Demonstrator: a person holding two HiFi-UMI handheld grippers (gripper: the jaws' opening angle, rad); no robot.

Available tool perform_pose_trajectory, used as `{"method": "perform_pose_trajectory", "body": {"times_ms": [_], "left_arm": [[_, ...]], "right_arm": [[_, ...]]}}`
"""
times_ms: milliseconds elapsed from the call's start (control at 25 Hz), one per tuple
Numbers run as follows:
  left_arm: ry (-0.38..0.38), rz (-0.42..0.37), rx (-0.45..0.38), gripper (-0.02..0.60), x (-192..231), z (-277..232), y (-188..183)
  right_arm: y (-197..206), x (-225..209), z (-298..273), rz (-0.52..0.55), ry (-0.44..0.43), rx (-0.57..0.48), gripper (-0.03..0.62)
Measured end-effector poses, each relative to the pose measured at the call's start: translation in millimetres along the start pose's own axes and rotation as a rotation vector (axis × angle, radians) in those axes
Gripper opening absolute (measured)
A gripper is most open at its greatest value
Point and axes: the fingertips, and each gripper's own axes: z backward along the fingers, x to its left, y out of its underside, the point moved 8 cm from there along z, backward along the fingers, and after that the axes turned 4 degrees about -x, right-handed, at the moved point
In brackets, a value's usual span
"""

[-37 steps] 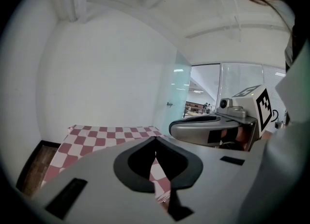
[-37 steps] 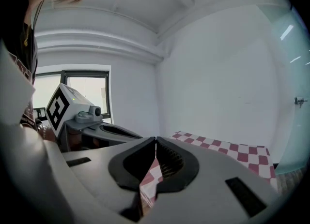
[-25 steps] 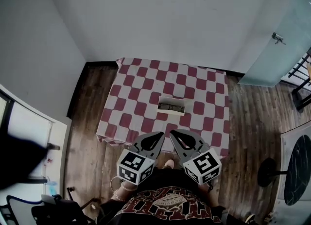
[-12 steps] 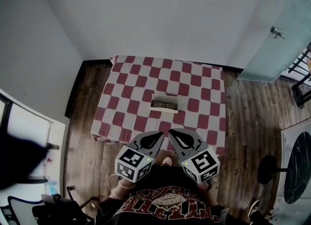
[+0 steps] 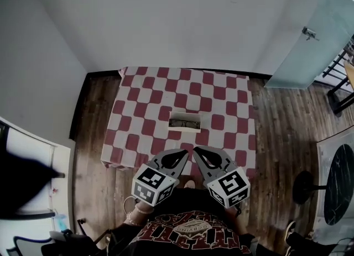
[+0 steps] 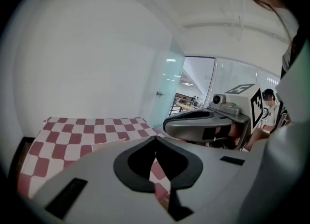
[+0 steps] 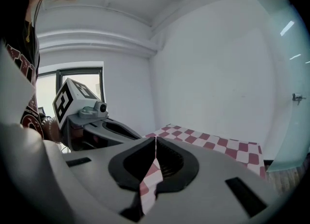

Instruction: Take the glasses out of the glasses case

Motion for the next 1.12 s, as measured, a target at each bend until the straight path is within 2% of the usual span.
{"method": "perform_pose_trajectory", "body": {"times_ms": [360,680,920,1120], "left_arm": [[0.087,-0.013,0.034,0.009,48,-10,-15],[0.147,0.001,0.067,0.009,86,-15,-17],[0.185,0.009,0.096,0.009,111,-19,-16],[0.216,0.015,0.116,0.009,130,-20,-13]], "right_arm": [[-11,-8,-37,-0.023,0.088,0.027,0.020],[-6,-14,-64,-0.031,0.166,0.094,0.020],[-1,-20,-76,0.002,0.247,0.164,0.020],[4,-22,-91,-0.002,0.276,0.207,0.020]]}}
